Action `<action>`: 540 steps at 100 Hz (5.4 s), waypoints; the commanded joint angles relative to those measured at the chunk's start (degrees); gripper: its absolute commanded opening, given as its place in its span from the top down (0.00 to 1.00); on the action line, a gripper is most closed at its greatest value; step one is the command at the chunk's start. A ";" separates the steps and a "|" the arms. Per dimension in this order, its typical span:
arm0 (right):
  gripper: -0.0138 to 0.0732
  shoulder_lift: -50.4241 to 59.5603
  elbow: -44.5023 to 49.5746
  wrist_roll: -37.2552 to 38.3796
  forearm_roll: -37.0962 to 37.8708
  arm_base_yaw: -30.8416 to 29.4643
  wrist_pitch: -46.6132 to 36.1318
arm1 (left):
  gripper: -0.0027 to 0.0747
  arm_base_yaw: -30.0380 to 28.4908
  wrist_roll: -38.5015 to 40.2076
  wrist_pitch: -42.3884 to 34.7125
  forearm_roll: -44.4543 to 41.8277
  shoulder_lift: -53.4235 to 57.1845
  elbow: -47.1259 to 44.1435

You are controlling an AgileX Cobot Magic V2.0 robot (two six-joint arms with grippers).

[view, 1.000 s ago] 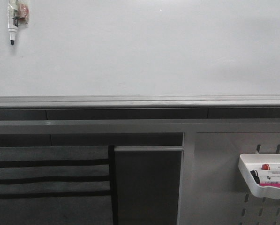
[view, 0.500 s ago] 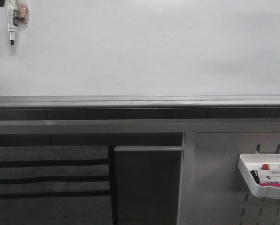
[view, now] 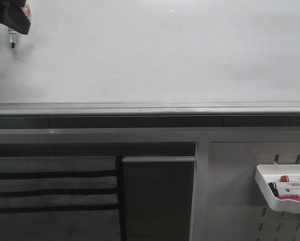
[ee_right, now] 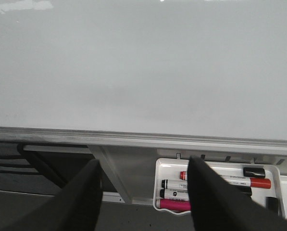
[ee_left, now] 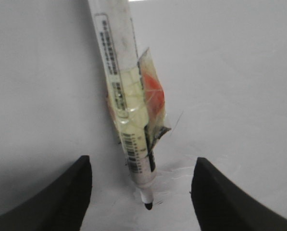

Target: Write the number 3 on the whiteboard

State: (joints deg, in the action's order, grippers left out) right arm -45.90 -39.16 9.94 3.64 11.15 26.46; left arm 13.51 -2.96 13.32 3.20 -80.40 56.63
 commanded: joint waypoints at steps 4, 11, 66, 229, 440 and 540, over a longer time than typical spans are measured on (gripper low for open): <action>0.43 -0.05 -1.97 -0.23 0.23 -0.10 -4.02 | 0.42 -0.24 -0.18 -5.14 0.61 0.30 2.43; 0.43 -0.05 -1.97 -0.23 0.23 -0.10 -4.02 | 0.42 -0.24 -0.18 -5.84 -0.09 -0.14 2.56; 0.43 -0.05 -1.97 -0.23 0.23 -0.10 -2.79 | 0.93 -0.24 -0.18 -6.09 -3.20 -0.23 2.56; 0.44 -28.58 -35.77 -71.16 -43.16 21.96 40.55 | 0.98 29.41 -48.31 45.59 22.36 8.83 10.85; 0.83 -12.03 -13.25 -29.06 -21.82 7.14 7.39 | 0.49 5.74 -35.20 23.66 25.98 37.50 -10.67; 0.83 -50.54 -68.75 -36.35 -29.60 7.26 43.32 | 0.49 5.74 -35.20 18.54 26.34 36.15 -13.28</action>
State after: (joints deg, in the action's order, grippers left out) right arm -96.43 -104.53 -24.18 -22.42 18.75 70.22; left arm 19.51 -38.71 35.51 27.77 -44.17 41.76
